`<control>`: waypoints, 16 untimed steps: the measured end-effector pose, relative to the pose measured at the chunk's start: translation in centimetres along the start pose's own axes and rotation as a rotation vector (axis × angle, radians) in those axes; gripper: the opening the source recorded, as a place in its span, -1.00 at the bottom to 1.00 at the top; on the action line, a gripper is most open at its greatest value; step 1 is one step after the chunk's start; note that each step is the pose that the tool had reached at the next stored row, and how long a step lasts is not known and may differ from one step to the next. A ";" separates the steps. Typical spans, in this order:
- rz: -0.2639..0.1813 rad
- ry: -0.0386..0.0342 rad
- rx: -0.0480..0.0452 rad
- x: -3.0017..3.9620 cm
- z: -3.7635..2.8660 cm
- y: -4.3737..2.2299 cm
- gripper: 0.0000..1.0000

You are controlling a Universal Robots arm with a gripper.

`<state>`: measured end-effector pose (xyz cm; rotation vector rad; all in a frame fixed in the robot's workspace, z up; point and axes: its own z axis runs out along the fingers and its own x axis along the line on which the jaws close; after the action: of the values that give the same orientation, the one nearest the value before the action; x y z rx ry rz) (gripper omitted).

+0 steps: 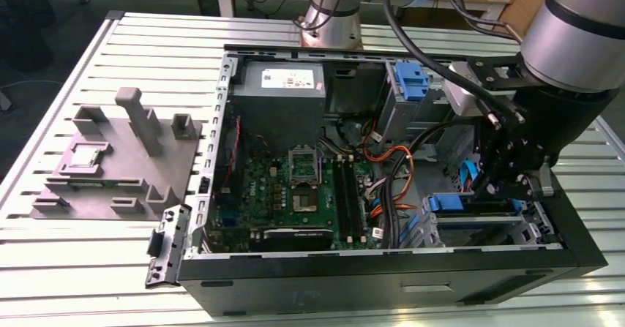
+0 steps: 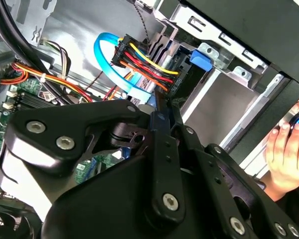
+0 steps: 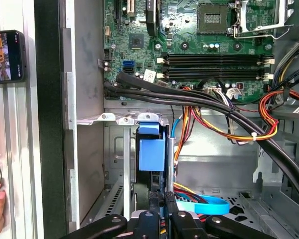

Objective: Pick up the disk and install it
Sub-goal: 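Insert the second disk wire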

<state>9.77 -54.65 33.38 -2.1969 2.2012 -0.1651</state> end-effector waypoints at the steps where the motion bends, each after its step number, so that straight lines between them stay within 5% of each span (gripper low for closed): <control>1: 0.000 -0.0002 0.0000 0.00 0.00 0.00 -0.68; 16: -0.001 -0.0005 0.0000 0.17 0.36 0.03 -0.68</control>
<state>9.77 -54.84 33.02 -2.1973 2.2003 -0.1646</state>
